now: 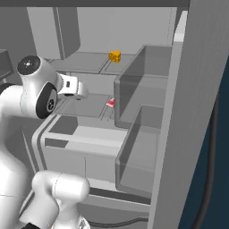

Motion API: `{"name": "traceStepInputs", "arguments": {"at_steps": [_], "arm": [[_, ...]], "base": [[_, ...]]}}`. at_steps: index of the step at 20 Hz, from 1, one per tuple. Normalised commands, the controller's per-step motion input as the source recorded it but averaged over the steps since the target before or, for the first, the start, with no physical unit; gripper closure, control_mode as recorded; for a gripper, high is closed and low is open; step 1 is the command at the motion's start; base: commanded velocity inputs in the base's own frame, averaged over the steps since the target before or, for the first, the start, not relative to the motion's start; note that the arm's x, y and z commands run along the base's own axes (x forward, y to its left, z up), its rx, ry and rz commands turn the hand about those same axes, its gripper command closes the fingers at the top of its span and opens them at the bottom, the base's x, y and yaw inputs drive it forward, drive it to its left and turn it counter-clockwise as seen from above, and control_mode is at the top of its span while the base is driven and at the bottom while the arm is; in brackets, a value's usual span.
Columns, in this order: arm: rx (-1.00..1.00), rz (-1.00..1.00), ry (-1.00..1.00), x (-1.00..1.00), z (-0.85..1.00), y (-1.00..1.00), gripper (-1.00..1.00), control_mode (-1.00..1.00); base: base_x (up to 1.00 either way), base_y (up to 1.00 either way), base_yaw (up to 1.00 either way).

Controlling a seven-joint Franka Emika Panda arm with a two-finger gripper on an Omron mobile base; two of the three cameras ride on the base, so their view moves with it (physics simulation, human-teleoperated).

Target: Pick the cheese from the fridge and the cheese grater from the cabinet and place them next to the salad bowl.

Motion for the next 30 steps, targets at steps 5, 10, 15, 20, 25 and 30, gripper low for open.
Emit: {"name": "traceStepInputs", "arguments": {"at_steps": [5,10,15,20,25,30], "arm": [[0.0,0.0,-0.06,0.48,0.2,-0.27,-1.0,-1.0],[-0.02,0.0,-0.11,0.65,0.32,-0.07,-1.0,-1.0],[-0.02,0.0,-0.11,0.75,0.27,0.0,-1.0,-1.0],[0.0,0.0,-0.06,0.78,0.17,-0.08,-1.0,-1.0],[0.0,0.0,-0.05,0.78,0.13,-0.1,-1.0,-1.0],[0.0,-0.02,-0.02,0.56,0.26,-0.26,-1.0,-1.0]], "base": [[0.0,0.0,0.0],[0.0,0.0,0.0],[0.0,0.0,0.0],[0.0,0.0,0.0],[0.0,0.0,0.0],[0.0,0.0,0.0]]}}
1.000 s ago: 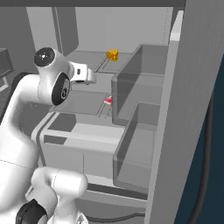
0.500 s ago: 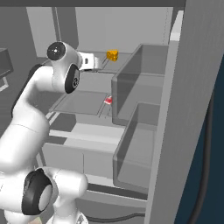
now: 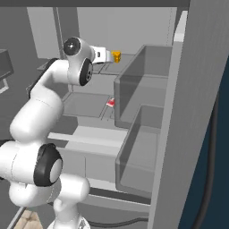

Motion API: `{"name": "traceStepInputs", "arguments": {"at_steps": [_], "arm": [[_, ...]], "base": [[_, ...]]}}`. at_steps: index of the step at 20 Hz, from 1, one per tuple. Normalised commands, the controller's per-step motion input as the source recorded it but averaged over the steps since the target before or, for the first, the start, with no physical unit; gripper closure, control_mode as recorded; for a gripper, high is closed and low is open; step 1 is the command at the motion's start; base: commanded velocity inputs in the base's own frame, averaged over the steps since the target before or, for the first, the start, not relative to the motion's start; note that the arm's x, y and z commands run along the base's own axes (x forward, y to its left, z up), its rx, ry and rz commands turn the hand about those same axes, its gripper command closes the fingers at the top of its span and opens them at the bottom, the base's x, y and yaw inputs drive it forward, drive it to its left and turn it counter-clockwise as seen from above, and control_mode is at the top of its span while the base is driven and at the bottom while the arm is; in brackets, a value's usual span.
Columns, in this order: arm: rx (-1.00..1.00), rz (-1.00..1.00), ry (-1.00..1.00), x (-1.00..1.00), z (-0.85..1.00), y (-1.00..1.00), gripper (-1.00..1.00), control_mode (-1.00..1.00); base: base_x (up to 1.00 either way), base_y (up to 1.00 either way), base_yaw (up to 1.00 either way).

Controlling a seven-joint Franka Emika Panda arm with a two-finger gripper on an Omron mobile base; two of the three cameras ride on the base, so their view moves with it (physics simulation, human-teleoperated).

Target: Pick the cheese from the fridge and the cheese grater from the cabinet and place them next to the salad bowl.

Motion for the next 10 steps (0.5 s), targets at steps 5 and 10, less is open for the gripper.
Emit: {"name": "traceStepInputs", "arguments": {"at_steps": [5,10], "arm": [[0.0,0.0,-0.02,0.55,0.11,-0.23,-1.0,-1.0],[0.0,0.0,0.0,0.49,0.01,-0.16,-1.0,-1.0]], "base": [[0.0,0.0,0.0],[0.0,0.0,0.0]]}}
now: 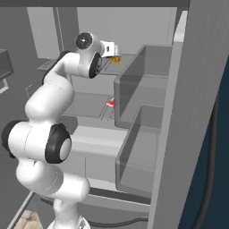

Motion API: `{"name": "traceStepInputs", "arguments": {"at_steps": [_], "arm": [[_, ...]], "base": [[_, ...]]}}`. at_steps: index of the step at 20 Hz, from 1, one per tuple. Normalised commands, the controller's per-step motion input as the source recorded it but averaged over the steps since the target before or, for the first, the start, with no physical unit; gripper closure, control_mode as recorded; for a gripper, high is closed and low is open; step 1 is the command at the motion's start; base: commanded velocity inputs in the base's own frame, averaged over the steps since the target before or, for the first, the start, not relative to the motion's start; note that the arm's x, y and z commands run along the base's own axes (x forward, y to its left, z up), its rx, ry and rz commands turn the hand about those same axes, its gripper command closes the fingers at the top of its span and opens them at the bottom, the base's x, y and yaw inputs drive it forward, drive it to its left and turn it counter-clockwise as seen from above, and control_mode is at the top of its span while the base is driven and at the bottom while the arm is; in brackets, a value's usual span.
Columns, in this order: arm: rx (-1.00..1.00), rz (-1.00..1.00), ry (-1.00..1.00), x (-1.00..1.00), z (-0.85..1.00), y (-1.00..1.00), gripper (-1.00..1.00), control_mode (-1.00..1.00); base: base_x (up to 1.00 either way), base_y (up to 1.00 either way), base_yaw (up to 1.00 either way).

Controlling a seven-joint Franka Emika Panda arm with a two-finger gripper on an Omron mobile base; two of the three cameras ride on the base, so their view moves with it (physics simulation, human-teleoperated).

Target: Pick the cheese from the fridge and the cheese grater from the cabinet and place them next to the salad bowl.

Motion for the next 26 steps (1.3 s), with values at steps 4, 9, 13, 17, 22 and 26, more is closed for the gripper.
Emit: {"name": "traceStepInputs", "arguments": {"at_steps": [4,9,13,17,22,26], "arm": [[0.0,0.01,0.11,0.59,0.0,-0.21,-1.0,-1.0],[0.01,0.1,0.0,0.42,0.0,-0.26,-1.0,-1.0],[0.01,0.13,0.0,0.49,0.0,-0.23,-1.0,-1.0],[0.0,0.1,0.0,0.44,0.0,-0.1,-1.0,-1.0],[0.0,0.0,0.0,0.36,0.0,0.0,-1.0,-1.0],[0.0,0.0,0.01,0.21,-0.02,0.04,-1.0,-1.0]], "base": [[0.0,0.0,0.0],[0.0,0.0,0.0],[0.0,0.0,0.0],[0.0,0.0,0.0],[0.0,0.0,0.0],[0.0,0.0,0.0]]}}
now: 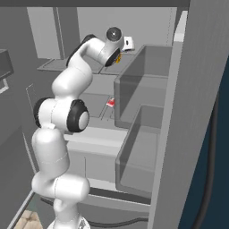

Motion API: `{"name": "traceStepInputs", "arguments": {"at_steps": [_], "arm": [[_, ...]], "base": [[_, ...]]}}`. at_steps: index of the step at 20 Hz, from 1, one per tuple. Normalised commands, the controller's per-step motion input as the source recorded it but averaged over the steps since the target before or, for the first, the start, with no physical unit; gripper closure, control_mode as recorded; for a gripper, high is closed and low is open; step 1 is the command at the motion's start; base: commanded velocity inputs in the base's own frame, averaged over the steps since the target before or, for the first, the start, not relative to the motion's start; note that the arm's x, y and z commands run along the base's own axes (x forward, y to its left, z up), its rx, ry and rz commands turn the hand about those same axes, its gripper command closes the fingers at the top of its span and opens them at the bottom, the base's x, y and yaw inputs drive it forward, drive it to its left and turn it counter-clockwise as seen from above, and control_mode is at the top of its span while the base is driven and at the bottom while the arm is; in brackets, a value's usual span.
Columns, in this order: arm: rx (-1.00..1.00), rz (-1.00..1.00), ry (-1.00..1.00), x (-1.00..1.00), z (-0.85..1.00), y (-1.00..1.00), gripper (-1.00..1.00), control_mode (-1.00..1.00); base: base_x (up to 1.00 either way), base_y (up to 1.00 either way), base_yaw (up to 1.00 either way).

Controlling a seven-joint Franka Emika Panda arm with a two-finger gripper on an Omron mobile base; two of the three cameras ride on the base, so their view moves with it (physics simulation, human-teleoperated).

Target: Pick the cheese from the fridge and the cheese grater from the cabinet and place them next to the salad bowl.

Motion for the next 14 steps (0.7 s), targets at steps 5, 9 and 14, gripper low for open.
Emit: {"name": "traceStepInputs", "arguments": {"at_steps": [5,9,14], "arm": [[0.0,0.0,0.03,0.06,-0.1,0.14,-1.0,-1.0],[0.0,0.0,0.02,0.04,-0.17,0.1,-1.0,-1.0],[0.0,0.0,0.01,0.25,-0.26,0.01,-1.0,-1.0]], "base": [[0.0,0.0,0.0],[0.0,0.0,0.0],[0.0,0.0,0.0]]}}
